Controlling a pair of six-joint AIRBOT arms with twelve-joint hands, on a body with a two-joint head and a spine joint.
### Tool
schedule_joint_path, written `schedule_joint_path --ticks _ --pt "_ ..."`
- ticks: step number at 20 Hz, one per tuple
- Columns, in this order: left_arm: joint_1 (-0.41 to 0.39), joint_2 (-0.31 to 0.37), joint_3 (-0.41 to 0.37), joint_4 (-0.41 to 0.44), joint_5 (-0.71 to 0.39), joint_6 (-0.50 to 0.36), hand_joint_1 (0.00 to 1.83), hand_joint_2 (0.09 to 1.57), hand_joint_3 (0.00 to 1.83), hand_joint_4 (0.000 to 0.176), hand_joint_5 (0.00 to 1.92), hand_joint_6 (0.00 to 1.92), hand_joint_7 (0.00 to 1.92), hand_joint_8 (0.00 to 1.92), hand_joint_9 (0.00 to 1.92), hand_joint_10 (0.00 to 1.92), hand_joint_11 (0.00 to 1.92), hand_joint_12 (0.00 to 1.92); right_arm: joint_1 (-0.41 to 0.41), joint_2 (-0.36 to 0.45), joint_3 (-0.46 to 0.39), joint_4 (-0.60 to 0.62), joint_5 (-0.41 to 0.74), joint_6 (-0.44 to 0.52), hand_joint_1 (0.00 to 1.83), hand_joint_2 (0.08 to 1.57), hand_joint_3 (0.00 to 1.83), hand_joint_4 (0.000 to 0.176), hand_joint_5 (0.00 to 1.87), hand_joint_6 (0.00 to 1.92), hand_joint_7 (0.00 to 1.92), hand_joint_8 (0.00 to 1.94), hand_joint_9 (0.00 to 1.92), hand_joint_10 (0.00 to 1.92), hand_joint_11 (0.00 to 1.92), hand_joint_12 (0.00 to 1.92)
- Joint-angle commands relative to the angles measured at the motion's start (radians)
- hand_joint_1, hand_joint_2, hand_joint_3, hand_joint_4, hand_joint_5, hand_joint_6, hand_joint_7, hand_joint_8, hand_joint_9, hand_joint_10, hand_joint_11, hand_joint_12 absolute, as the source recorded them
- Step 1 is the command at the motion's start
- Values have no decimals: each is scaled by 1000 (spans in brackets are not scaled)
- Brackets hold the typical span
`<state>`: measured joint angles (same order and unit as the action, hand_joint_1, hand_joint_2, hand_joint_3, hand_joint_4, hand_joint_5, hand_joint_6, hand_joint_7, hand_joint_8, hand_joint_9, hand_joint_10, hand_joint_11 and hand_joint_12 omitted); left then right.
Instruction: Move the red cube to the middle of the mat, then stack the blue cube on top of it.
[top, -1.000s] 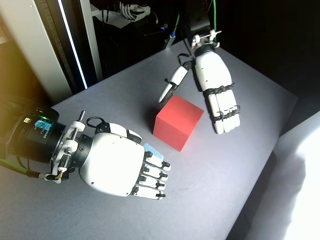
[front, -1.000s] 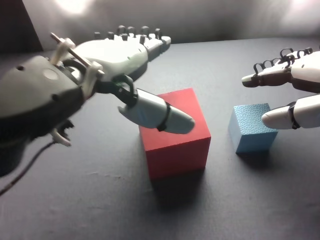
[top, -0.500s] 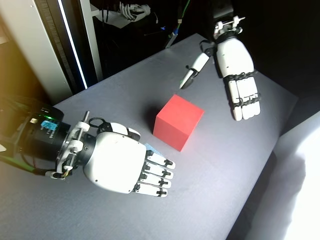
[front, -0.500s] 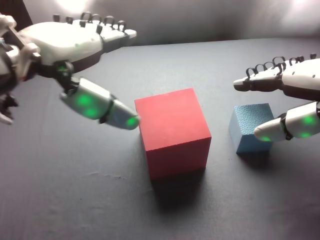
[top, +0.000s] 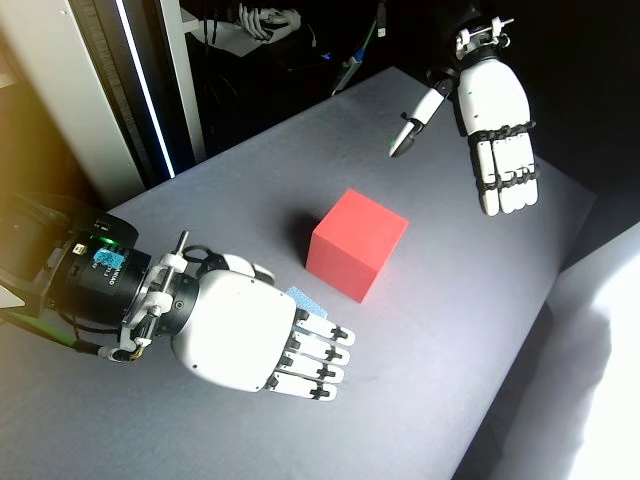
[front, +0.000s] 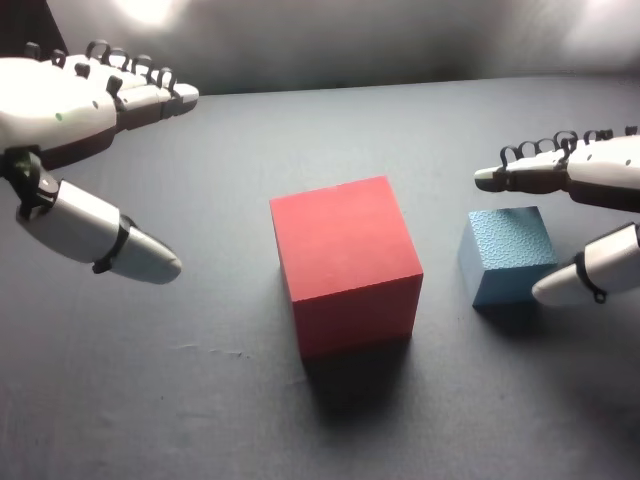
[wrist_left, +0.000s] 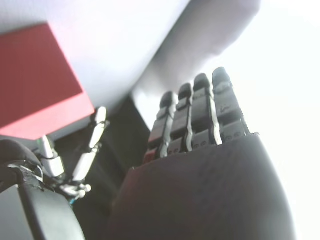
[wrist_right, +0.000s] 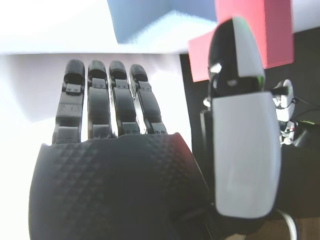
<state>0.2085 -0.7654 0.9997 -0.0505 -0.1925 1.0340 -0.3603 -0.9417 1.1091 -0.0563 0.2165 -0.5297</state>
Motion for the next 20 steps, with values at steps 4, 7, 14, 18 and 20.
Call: schedule_joint_path --ticks 4,7,14,18,20 --pt "15 45 -17 200 -162 -152 410 803 9 0 0 0 5 2 18 7 1 0 5 2 3 31 105 1 1163 927 0 0 2 0 0 0 2 0 0 91" --pt "14 56 -17 365 -178 -305 415 819 12 0 0 0 0 0 0 0 0 0 5 -4 3 88 94 1 1187 955 0 0 70 5 36 2 57 8 8 254" --pt "35 65 -39 539 -222 -442 398 823 5 0 0 0 6 2 21 8 1 0 10 -7 -1 269 60 1 1184 969 0 0 159 12 114 10 127 15 0 473" --pt "55 65 -39 544 -246 -442 398 832 7 0 0 0 0 0 6 2 0 0 10 -7 -4 281 60 1 1196 965 0 0 300 17 274 15 265 26 0 710" --pt "68 65 -39 543 -255 -442 396 833 7 0 0 0 8 3 17 7 0 0 10 -12 -3 281 62 -4 1205 957 0 0 363 20 368 21 356 38 0 856"
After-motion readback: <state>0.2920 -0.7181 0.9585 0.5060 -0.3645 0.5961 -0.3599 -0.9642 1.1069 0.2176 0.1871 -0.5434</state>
